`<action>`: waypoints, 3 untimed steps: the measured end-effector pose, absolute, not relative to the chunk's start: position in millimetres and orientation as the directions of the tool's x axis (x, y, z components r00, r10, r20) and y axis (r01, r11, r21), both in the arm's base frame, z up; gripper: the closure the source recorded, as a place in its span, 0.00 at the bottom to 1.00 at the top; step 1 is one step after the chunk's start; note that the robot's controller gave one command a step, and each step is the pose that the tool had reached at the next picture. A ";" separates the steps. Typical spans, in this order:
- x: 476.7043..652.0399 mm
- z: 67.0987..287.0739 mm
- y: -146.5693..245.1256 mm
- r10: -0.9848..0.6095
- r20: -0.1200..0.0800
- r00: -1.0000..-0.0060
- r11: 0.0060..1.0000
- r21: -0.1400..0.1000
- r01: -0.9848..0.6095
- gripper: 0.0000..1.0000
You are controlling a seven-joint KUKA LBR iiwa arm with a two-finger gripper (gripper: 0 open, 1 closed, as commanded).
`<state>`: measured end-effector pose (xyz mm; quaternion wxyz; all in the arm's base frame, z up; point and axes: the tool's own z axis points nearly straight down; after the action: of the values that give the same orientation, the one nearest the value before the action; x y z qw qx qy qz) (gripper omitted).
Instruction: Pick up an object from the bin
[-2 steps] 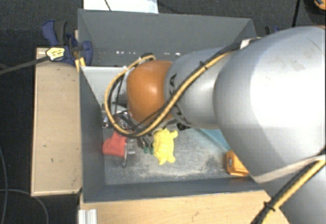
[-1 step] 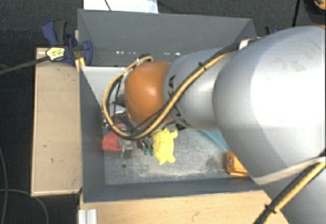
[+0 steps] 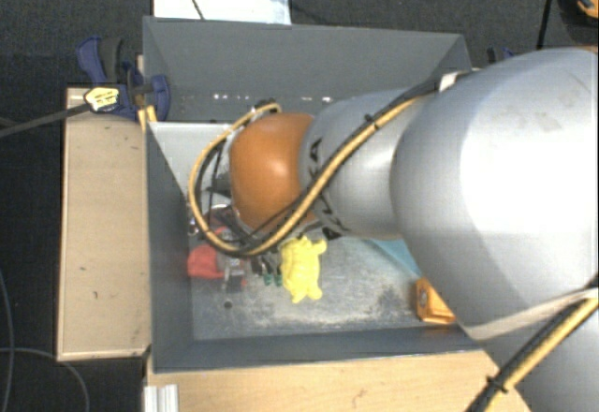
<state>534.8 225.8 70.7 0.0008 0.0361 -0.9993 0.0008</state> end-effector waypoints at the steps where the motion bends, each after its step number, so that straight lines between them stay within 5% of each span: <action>1: 534.0 74.0 225.6 -0.071 0.002 -0.998 0.998 -0.001 -0.071 1.00; 3: 534.7 98.1 226.0 -0.069 -0.002 -0.998 0.998 0.001 -0.069 1.00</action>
Offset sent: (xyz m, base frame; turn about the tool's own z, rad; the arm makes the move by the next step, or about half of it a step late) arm -0.0001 0.0001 0.0011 0.0000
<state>534.7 226.0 98.1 -0.0010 0.0345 -0.9994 -0.0004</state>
